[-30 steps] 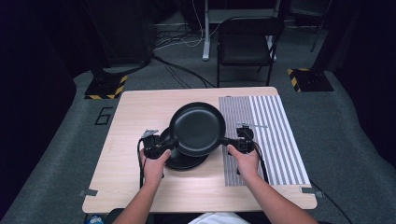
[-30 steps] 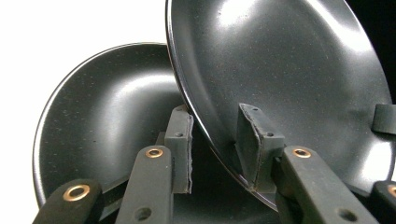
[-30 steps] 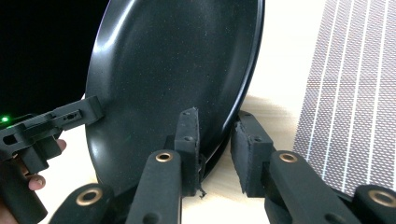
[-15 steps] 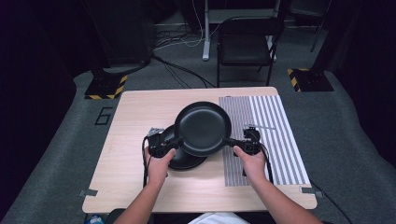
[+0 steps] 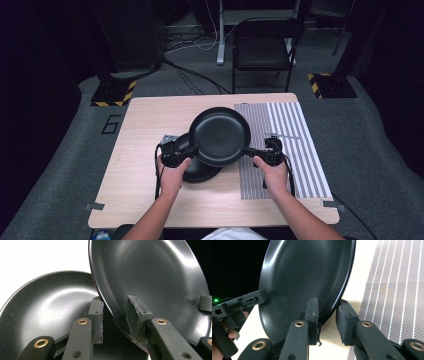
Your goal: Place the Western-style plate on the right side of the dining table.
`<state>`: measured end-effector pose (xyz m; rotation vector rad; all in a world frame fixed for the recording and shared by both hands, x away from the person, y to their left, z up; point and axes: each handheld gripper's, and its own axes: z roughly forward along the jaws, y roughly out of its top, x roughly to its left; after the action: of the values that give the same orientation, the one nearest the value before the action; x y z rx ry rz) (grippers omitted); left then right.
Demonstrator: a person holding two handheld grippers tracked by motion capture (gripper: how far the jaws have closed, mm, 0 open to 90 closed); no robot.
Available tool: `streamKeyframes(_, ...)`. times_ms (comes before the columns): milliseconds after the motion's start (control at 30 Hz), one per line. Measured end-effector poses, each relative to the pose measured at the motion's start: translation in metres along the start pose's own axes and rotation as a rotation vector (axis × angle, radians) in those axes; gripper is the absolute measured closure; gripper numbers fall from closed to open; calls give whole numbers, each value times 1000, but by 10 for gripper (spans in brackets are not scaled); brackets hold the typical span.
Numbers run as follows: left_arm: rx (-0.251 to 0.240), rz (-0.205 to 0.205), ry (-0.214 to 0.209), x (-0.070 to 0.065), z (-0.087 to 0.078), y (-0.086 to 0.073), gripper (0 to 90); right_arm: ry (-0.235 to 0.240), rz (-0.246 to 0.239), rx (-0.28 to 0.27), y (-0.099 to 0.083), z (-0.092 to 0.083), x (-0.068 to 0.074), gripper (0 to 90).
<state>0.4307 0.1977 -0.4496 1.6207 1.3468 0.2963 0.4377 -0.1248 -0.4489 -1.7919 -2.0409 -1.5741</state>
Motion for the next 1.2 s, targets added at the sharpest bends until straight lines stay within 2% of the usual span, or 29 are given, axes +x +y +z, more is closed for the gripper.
streamKeyframes(533,13,17,-21,-13,12,3,667,-7,13,-21,0,-11,-13,725)
streamKeyframes(767,12,27,-36,-18,15,6,667,-20,4,-45,1,-18,-15,725)
streamKeyframes(1200,19,37,-55,-26,21,8,667,-30,16,-58,0,-27,-20,724)
